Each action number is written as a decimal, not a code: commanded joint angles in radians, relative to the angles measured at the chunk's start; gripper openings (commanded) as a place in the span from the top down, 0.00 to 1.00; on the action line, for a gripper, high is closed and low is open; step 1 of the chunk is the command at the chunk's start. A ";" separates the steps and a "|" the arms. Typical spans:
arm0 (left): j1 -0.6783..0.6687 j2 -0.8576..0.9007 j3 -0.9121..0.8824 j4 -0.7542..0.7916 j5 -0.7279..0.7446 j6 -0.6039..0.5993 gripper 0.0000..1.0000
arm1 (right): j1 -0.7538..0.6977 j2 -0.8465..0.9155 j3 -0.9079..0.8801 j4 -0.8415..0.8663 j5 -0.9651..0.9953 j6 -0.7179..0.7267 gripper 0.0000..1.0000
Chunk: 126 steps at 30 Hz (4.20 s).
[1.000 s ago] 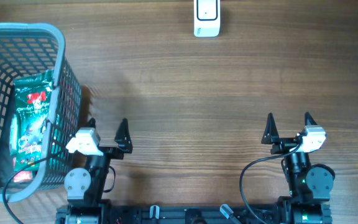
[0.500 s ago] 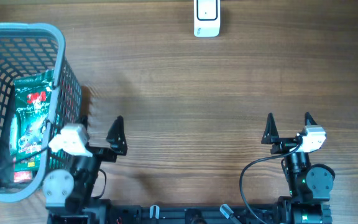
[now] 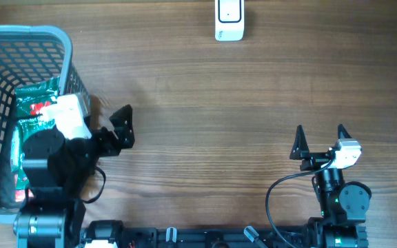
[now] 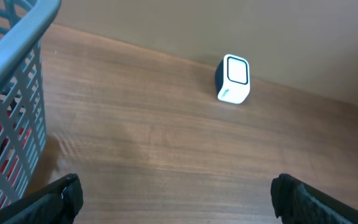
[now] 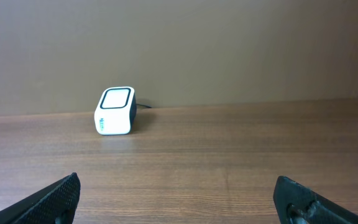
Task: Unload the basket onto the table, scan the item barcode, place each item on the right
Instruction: 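Move the left gripper over the basket toward the green gloves pack, then lower the left gripper into the basket and grasp the green gloves pack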
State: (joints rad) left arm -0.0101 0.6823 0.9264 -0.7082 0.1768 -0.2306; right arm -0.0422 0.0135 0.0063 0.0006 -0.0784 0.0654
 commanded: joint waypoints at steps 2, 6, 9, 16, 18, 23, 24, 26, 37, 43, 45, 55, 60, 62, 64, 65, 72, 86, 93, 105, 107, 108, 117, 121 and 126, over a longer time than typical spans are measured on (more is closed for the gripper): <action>0.002 0.031 0.021 -0.042 0.024 -0.009 0.00 | -0.002 -0.006 -0.001 0.004 -0.013 -0.013 0.00; 0.002 0.048 0.021 -0.068 -0.016 -0.027 0.00 | -0.002 -0.006 -0.001 0.004 -0.013 -0.013 0.00; 0.002 0.081 0.023 -0.102 -0.117 -0.093 0.00 | -0.002 -0.006 -0.001 0.004 -0.013 -0.013 0.00; 0.002 0.167 0.114 -0.178 -0.204 -0.122 0.00 | -0.002 -0.006 -0.001 0.005 -0.013 -0.013 0.00; 0.002 0.187 0.160 -0.205 -0.233 -0.122 0.00 | -0.002 -0.006 -0.001 0.004 -0.013 -0.013 0.00; 0.002 0.238 0.285 -0.285 -0.301 -0.146 0.00 | -0.002 -0.006 -0.001 0.004 -0.013 -0.013 0.00; 0.002 0.248 0.309 -0.300 -0.312 -0.152 0.00 | -0.002 -0.006 -0.001 0.004 -0.013 -0.013 0.01; 0.002 0.270 0.354 -0.321 -0.327 -0.155 0.00 | -0.002 -0.006 -0.001 0.004 -0.013 -0.013 0.00; 0.007 0.369 0.529 -0.400 -0.390 -0.211 0.00 | -0.002 -0.006 -0.001 0.004 -0.013 -0.013 0.00; 0.102 0.383 0.578 -0.427 -0.410 -0.227 0.00 | -0.002 -0.006 -0.001 0.004 -0.013 -0.013 0.00; 0.148 0.383 0.582 -0.433 -0.410 -0.227 0.00 | -0.002 -0.006 -0.001 0.004 -0.013 -0.012 0.00; 0.381 0.389 0.582 -0.457 -0.353 -0.253 0.00 | -0.002 -0.006 -0.001 0.004 -0.013 -0.013 0.00; 0.451 0.410 0.582 -0.458 -0.316 -0.277 0.00 | -0.002 -0.006 -0.001 0.004 -0.013 -0.013 0.00; 0.476 0.428 0.582 -0.457 -0.316 -0.287 0.00 | -0.002 -0.006 -0.001 0.004 -0.013 -0.013 0.00; 0.494 0.446 0.582 -0.458 -0.312 -0.303 0.00 | -0.002 -0.006 -0.001 0.004 -0.013 -0.013 0.00; 0.500 0.453 0.582 -0.458 -0.307 -0.303 0.00 | -0.002 -0.006 -0.001 0.004 -0.013 -0.013 0.00; 0.544 0.507 0.582 -0.447 -0.301 -0.306 0.00 | -0.002 -0.006 -0.001 0.004 -0.013 -0.013 0.00; 0.599 0.713 0.579 -0.526 -0.283 -0.364 0.00 | -0.002 -0.006 -0.001 0.004 -0.013 -0.013 0.00; 0.581 0.879 0.579 -0.436 -0.077 -0.002 0.00 | -0.002 -0.006 -0.001 0.005 -0.013 -0.013 0.00; 0.442 1.078 0.579 -0.416 -0.116 0.211 0.00 | -0.002 -0.006 -0.001 0.005 -0.013 -0.013 0.00; 0.415 1.086 0.579 -0.392 -0.185 0.213 0.00 | -0.002 -0.006 -0.001 0.004 -0.013 -0.013 0.00; 0.401 1.090 0.579 -0.379 -0.225 0.213 0.00 | -0.002 -0.006 -0.001 0.005 -0.013 -0.013 0.00; 0.367 1.141 0.579 -0.342 -0.270 0.263 0.00 | 0.000 -0.006 -0.001 0.004 -0.013 -0.013 0.00; 0.367 1.167 0.579 -0.349 -0.268 0.303 0.00 | 0.000 -0.006 -0.001 0.004 -0.013 -0.013 0.00; 0.369 1.209 0.578 -0.364 -0.275 0.305 0.00 | 0.000 -0.006 -0.001 0.005 -0.013 -0.013 0.00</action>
State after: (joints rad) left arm 0.3664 1.8488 1.4948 -1.0561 -0.0925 0.0448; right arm -0.0418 0.0135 0.0063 0.0002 -0.0784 0.0654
